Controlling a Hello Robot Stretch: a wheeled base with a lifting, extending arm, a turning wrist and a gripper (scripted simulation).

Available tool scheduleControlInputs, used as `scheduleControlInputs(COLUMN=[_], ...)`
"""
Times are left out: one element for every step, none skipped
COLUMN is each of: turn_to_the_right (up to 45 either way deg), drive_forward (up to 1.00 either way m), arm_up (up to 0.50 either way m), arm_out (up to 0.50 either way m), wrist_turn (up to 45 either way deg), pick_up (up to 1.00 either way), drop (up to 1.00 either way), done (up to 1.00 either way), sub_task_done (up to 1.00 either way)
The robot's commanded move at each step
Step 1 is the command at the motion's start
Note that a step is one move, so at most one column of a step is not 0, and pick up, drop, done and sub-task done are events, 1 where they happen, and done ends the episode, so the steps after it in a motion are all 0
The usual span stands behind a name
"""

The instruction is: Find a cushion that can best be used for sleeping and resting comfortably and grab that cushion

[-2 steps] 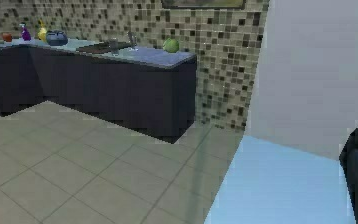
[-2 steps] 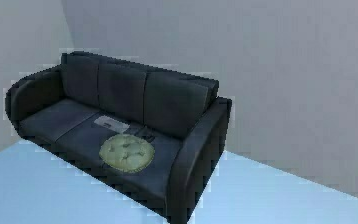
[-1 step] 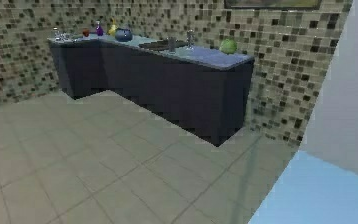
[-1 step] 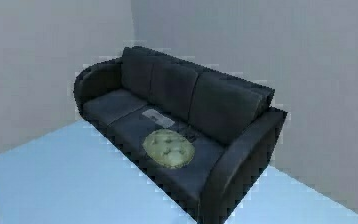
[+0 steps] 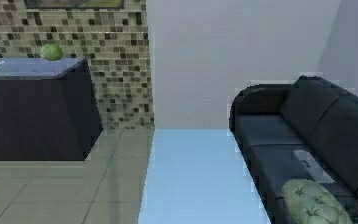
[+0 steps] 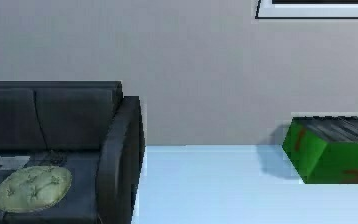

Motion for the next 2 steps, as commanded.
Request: scheduleControlInputs(turn_to_the_right=[21.0,0.0], drive_forward=[0.0,0.35], arm_up=[0.0,0.0], arm_out=[0.0,0.0], wrist_turn=[0.0,0.0], pick_up=[0.0,0.0], drop=[0.0,0.0], done=[0.0,0.0], sub_task_done=[0.0,0.0])
